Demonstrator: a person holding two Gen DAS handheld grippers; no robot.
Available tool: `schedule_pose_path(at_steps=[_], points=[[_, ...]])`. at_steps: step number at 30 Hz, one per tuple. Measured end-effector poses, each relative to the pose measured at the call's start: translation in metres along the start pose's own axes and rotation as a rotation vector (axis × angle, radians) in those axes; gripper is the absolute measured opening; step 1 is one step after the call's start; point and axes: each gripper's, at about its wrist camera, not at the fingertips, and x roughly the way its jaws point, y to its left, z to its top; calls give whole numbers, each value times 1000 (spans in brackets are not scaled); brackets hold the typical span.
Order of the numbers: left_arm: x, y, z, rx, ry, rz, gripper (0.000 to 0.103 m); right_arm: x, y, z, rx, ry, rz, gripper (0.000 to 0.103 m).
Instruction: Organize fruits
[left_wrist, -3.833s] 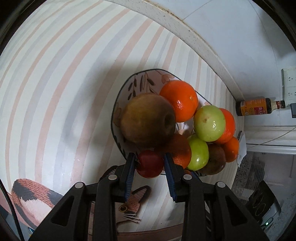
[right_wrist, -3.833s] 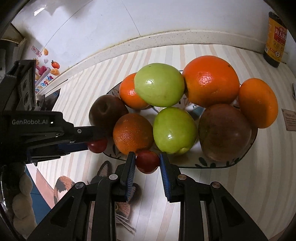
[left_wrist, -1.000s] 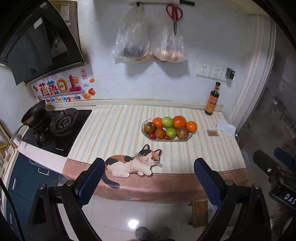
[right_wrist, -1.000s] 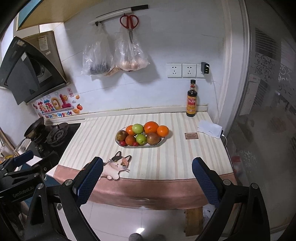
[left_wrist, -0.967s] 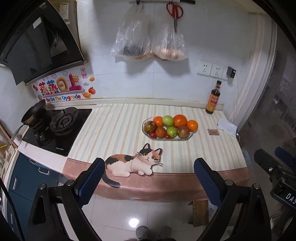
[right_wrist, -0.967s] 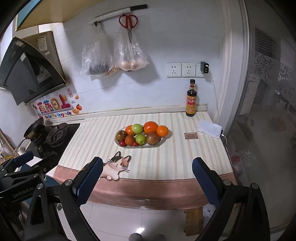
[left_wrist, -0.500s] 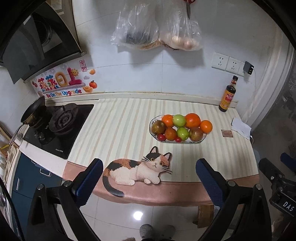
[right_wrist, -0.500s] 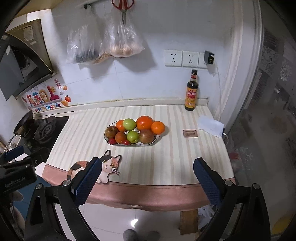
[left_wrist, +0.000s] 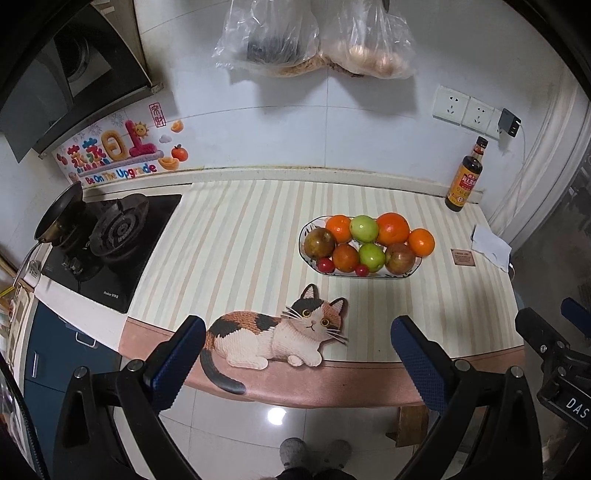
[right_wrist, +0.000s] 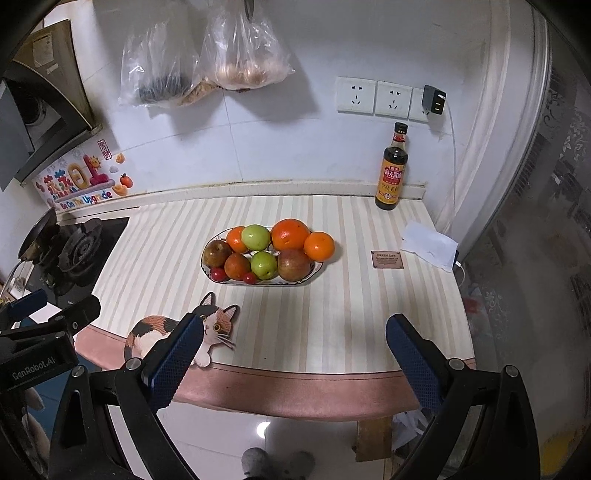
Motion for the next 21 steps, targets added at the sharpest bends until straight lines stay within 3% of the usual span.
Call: schedule_pose_path(at_steps=[21], points=[[1, -3, 4, 3, -8, -4, 103, 8, 0, 4, 12, 8, 16, 101]])
